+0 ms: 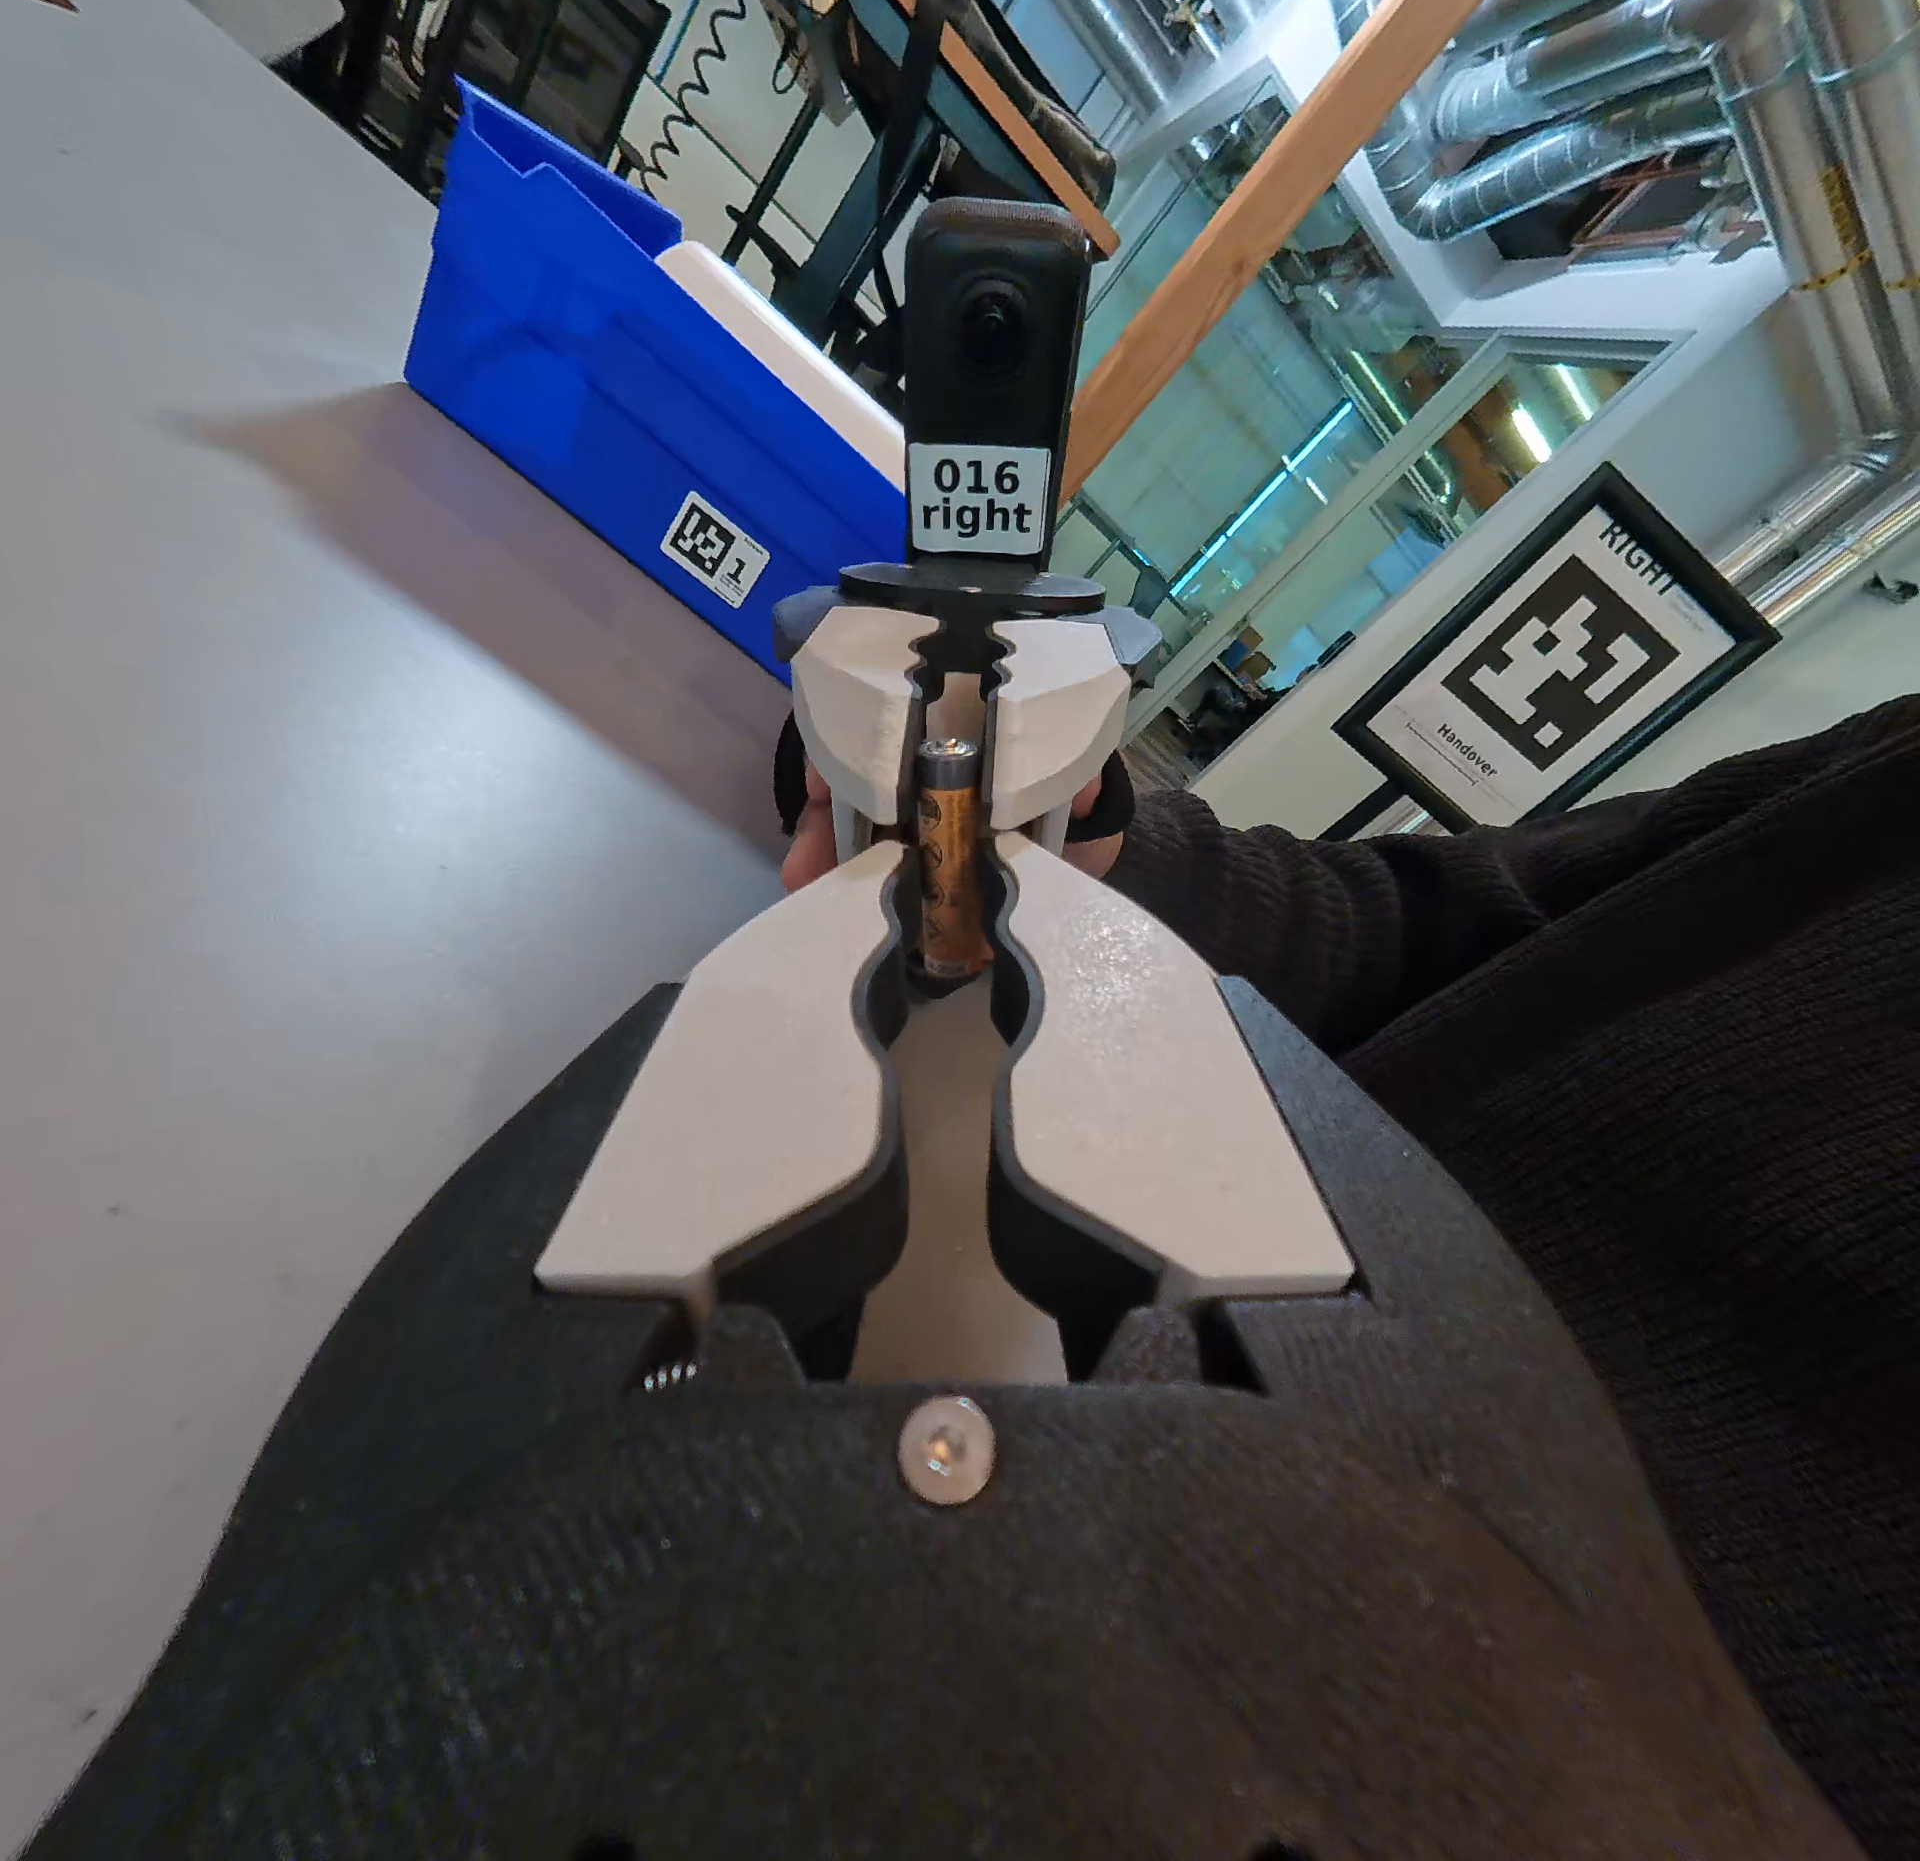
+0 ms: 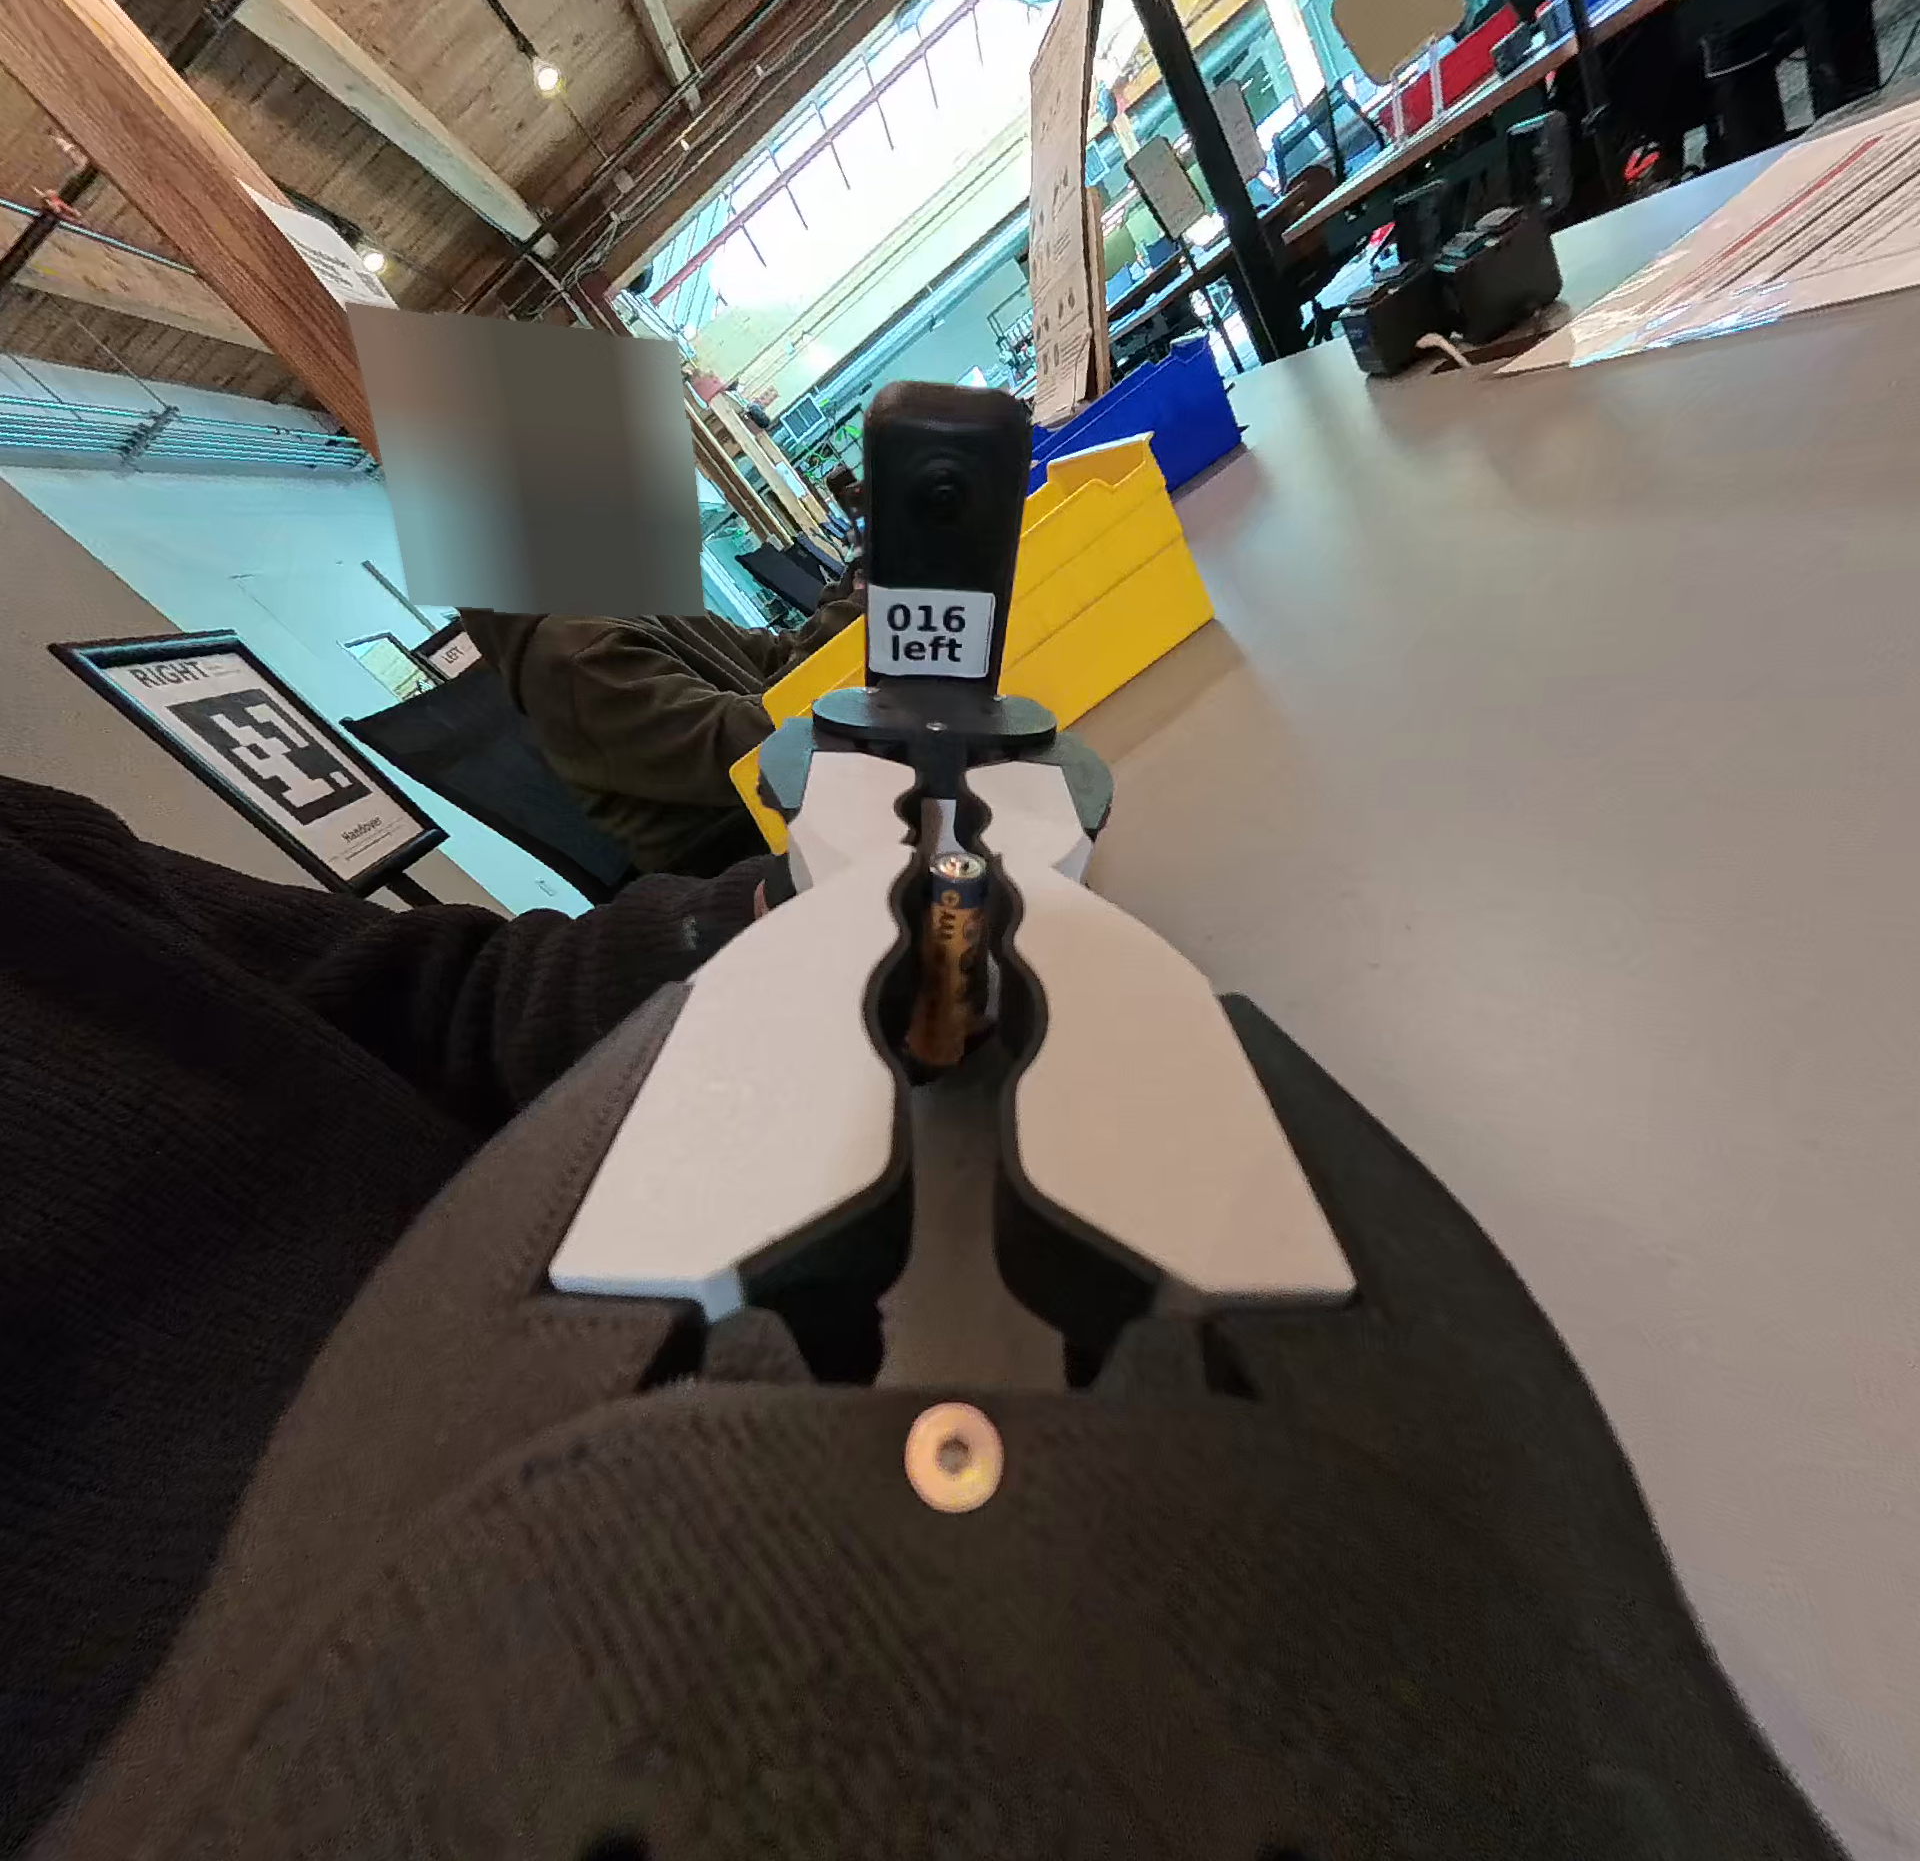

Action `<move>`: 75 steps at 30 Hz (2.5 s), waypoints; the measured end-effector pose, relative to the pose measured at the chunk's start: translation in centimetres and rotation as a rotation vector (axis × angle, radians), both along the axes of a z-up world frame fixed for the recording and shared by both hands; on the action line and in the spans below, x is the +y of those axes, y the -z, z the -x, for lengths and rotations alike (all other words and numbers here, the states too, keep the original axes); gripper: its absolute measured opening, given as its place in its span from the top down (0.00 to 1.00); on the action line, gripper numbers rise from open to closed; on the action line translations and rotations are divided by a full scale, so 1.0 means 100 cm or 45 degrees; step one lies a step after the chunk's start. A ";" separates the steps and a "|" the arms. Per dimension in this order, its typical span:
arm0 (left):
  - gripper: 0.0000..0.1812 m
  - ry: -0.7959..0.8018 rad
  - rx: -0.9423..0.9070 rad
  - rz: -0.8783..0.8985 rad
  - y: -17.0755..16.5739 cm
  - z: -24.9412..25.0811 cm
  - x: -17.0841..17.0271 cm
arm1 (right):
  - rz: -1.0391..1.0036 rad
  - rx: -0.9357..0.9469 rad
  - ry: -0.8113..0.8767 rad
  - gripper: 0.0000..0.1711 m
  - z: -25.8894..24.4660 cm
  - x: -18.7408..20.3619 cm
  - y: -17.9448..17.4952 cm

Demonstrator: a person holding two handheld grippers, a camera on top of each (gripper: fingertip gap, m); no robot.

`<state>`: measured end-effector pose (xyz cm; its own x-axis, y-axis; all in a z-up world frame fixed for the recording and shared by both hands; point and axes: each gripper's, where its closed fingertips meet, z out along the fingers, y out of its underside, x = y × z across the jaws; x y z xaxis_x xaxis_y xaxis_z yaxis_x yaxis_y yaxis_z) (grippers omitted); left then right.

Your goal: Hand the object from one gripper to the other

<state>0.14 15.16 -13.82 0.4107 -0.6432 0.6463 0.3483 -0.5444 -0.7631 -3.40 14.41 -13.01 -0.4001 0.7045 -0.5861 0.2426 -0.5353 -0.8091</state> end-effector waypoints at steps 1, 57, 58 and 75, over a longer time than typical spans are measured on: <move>0.94 -0.008 0.000 -0.006 0.000 0.000 0.001 | 0.001 -0.005 0.000 0.94 0.000 0.001 0.000; 1.00 -0.313 0.012 -0.201 -0.018 0.038 0.013 | -0.020 0.034 0.200 0.94 -0.015 0.049 -0.008; 1.00 -0.298 0.005 -0.199 -0.017 0.036 0.013 | -0.021 0.034 0.198 0.94 -0.015 0.048 -0.008; 0.82 -0.138 -0.191 -0.074 -0.009 -0.005 0.012 | 0.043 0.081 0.140 0.94 -0.010 0.031 -0.014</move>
<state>0.63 16.40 -12.93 0.3814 -0.6385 0.6685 0.5148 -0.4540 -0.7272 -2.40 17.53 -11.56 -0.3590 0.7264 -0.5861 0.1296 -0.5830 -0.8020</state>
